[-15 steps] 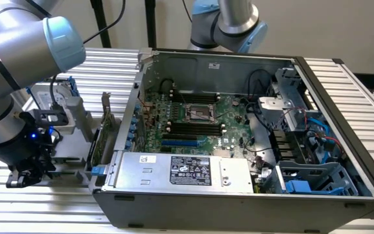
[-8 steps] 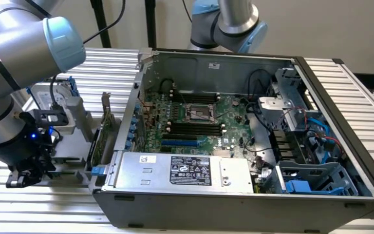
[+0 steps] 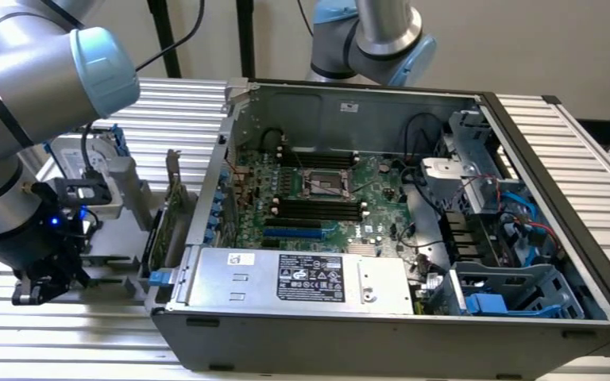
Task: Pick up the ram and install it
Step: 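Pick up the ram and move it above insertion slot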
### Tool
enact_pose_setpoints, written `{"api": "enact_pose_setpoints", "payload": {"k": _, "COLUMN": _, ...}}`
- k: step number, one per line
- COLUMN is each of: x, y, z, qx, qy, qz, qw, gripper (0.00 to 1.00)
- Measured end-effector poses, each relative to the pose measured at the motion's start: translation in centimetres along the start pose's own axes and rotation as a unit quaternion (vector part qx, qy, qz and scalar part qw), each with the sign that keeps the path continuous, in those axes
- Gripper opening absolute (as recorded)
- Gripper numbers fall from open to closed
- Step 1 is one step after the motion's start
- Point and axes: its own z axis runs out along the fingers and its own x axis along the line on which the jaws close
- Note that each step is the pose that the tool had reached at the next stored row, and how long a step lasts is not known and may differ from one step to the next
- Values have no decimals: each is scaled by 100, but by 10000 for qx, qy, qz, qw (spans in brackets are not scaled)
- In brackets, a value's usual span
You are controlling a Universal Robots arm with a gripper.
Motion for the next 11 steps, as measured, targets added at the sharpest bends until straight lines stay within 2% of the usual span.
{"api": "enact_pose_setpoints", "payload": {"k": 11, "x": -2, "y": 1, "z": -28, "qx": -1, "qy": 1, "qz": 0, "qw": 10000, "gripper": 14}}
